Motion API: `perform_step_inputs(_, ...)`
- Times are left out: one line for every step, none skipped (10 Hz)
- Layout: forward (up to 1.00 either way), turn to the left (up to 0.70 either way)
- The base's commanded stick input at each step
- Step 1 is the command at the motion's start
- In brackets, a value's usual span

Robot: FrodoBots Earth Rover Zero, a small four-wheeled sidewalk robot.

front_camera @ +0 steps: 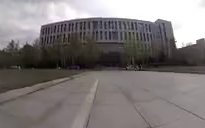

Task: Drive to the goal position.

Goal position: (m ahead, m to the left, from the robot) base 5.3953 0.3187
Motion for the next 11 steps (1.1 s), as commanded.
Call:
perform_step_inputs(1.0, 0.02)
perform_step_inputs(1.0, 0.02)
perform_step_inputs(1.0, 0.02)
perform_step_inputs(1.0, 0.02)
perform_step_inputs(1.0, 0.02)
perform_step_inputs(1.0, 0.02)
perform_step_inputs(1.0, 0.02)
perform_step_inputs(1.0, 0.02)
perform_step_inputs(1.0, 0.02)
perform_step_inputs(1.0, 0.02)
perform_step_inputs(1.0, 0.02)
